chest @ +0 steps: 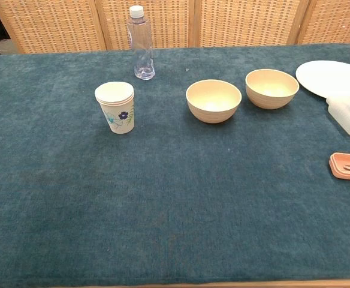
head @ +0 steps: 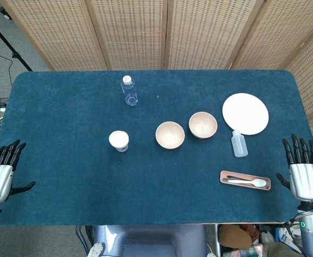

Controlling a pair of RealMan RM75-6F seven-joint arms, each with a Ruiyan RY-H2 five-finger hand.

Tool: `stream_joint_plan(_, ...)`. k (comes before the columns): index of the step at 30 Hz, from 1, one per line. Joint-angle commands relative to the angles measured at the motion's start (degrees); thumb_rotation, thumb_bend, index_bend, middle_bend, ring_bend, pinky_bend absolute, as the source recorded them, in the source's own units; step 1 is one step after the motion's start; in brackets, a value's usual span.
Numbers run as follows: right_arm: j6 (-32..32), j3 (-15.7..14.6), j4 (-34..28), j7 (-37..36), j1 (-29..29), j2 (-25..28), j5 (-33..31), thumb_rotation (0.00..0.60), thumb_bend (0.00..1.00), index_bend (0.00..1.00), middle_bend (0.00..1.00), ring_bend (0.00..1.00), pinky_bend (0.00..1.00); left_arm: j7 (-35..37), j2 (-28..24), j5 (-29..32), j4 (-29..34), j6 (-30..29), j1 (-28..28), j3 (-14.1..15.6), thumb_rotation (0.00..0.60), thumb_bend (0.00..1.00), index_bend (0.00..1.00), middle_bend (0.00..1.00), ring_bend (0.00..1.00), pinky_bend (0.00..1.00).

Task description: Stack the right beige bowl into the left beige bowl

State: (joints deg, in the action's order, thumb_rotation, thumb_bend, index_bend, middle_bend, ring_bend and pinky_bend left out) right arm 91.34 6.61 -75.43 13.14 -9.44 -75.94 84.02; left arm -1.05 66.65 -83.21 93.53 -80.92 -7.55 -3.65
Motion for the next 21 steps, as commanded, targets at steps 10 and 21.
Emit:
stream_joint_plan(10, -3.9, -0.8, -1.4, -0.3, -0.3, 0.7, -0.5, 0.600, 0.00, 0.00, 0.00, 0.00, 0.00, -0.3, 0.2, -0.2, 0.5, -1.0, 0.0, -0.2, 0.600, 0.00, 0.00, 0.00, 0.00, 0.00)
stream_joint_plan(21, -19.6, 2.5, -7.1, 0.2, -13.1, 4.2, 2.1, 0.600, 0.00, 0.00, 0.00, 0.00, 0.00, 0.9, 0.6, 0.1, -0.3, -0.9, -0.6, -1.0, 0.600, 0.00, 0.00, 0.00, 0.00, 0.00)
